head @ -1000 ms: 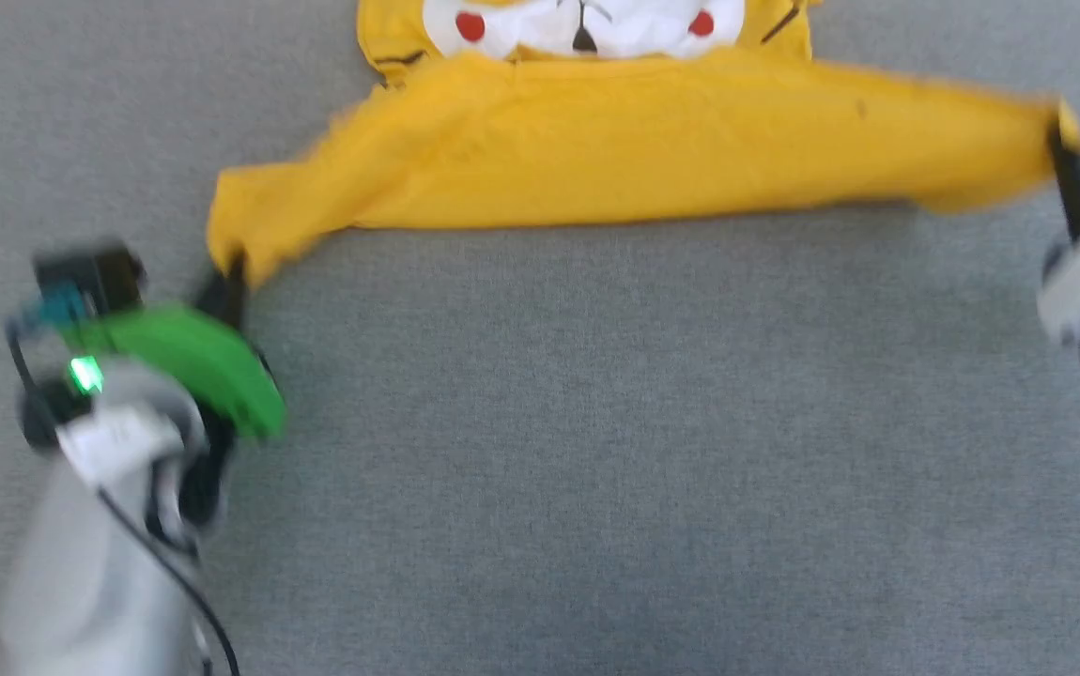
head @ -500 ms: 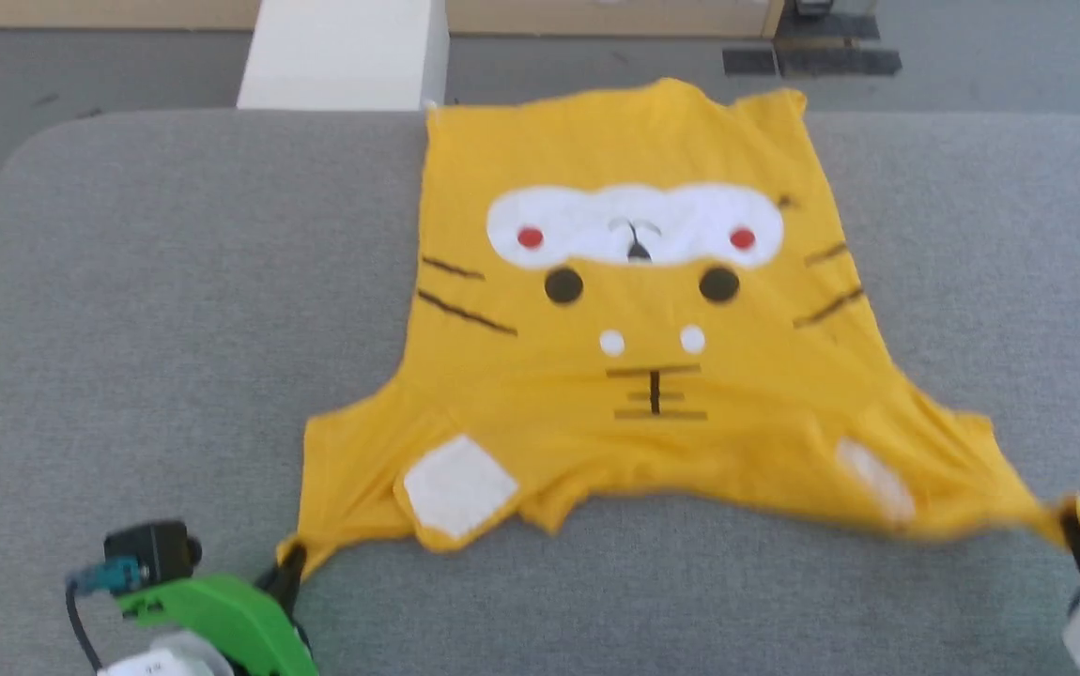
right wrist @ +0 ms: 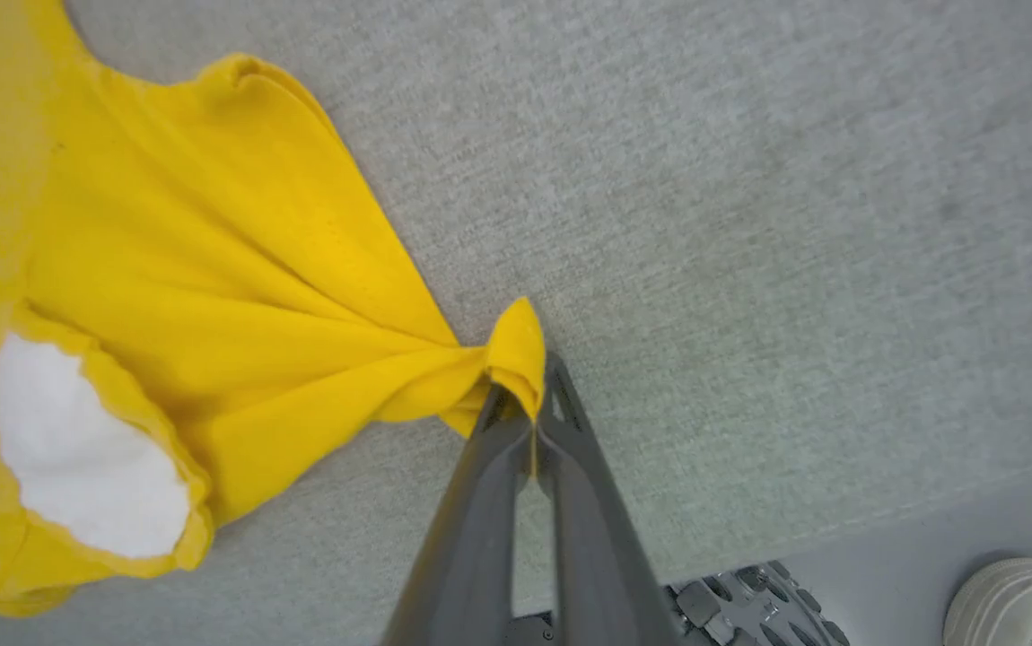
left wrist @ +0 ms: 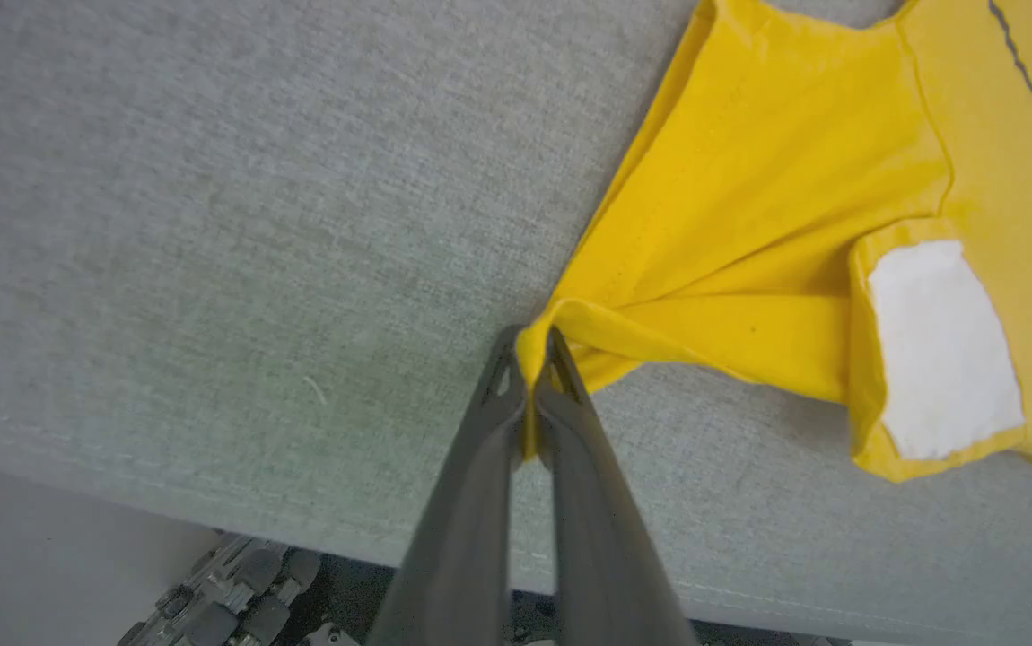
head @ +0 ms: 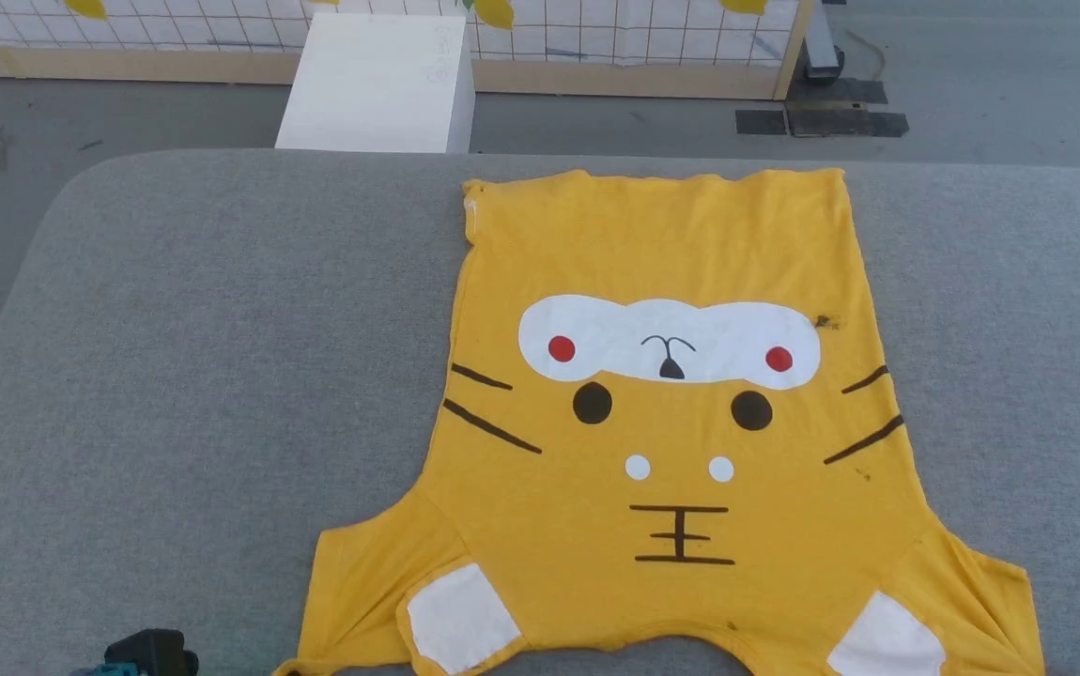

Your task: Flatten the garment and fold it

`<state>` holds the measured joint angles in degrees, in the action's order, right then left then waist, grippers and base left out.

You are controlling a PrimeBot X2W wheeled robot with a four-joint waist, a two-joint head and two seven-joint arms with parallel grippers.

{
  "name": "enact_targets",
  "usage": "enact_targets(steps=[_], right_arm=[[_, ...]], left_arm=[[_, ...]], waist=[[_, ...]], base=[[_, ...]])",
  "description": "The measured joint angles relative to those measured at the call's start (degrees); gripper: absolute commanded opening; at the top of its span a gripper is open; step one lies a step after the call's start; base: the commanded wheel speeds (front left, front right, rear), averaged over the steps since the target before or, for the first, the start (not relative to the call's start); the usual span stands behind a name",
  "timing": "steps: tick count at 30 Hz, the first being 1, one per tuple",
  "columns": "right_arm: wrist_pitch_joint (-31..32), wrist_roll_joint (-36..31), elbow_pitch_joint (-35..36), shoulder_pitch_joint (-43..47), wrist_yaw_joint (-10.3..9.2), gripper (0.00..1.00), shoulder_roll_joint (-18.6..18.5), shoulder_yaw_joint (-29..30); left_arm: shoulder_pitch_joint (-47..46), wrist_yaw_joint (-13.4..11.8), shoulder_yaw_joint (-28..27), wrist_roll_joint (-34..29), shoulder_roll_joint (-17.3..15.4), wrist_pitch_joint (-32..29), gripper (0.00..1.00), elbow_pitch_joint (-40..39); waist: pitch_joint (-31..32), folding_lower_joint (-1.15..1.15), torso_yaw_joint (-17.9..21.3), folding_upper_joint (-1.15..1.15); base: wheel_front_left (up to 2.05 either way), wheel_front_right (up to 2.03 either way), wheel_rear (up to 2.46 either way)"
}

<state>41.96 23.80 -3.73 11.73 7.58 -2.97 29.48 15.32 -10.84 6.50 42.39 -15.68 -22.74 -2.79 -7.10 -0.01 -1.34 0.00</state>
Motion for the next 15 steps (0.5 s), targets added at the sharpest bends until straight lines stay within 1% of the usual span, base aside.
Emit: enact_targets(steps=[6, 7, 8, 9, 15], right_arm=[[-5.26, 0.43, -5.98, -1.25, 0.03, 0.00, -1.11, -1.37], [-5.95, 0.37, -6.21, -1.26, 0.03, 0.25, -1.12, -1.31], [-6.41, 0.36, -6.24, -1.25, 0.03, 0.44, -1.12, -1.27], [-6.70, 0.25, -6.04, -1.24, 0.02, 1.00, -1.11, -1.31], [-10.03, -0.07, 0.22, -2.86, -0.02, 1.00, -0.19, -1.70]], left_arm=[[-0.20, 0.25, 0.78, 0.13, 0.04, -0.44, 0.00, 0.33], [-0.28, 0.45, 0.83, 0.48, 0.12, -0.43, 0.00, 0.31], [-0.34, 0.70, 0.87, 0.81, 0.22, -0.37, 0.00, 0.30], [-0.34, 0.76, 0.91, 1.03, 0.30, -0.36, 0.00, 0.23], [-0.43, 1.40, 1.44, 1.07, 0.33, 0.12, 0.00, -1.00]], waist=[[-0.36, 0.00, -1.02, 0.00], [-0.38, 0.00, -1.24, 0.00], [-0.39, 0.00, -1.45, 0.00], [-0.39, 0.00, -1.60, 0.00], [-0.69, 0.00, -2.45, 0.00]], base=[[0.00, 0.00, 0.00], [0.00, 0.00, 0.00], [0.00, 0.00, 0.00], [0.00, 0.00, 0.00], [0.00, 0.00, 0.00]])
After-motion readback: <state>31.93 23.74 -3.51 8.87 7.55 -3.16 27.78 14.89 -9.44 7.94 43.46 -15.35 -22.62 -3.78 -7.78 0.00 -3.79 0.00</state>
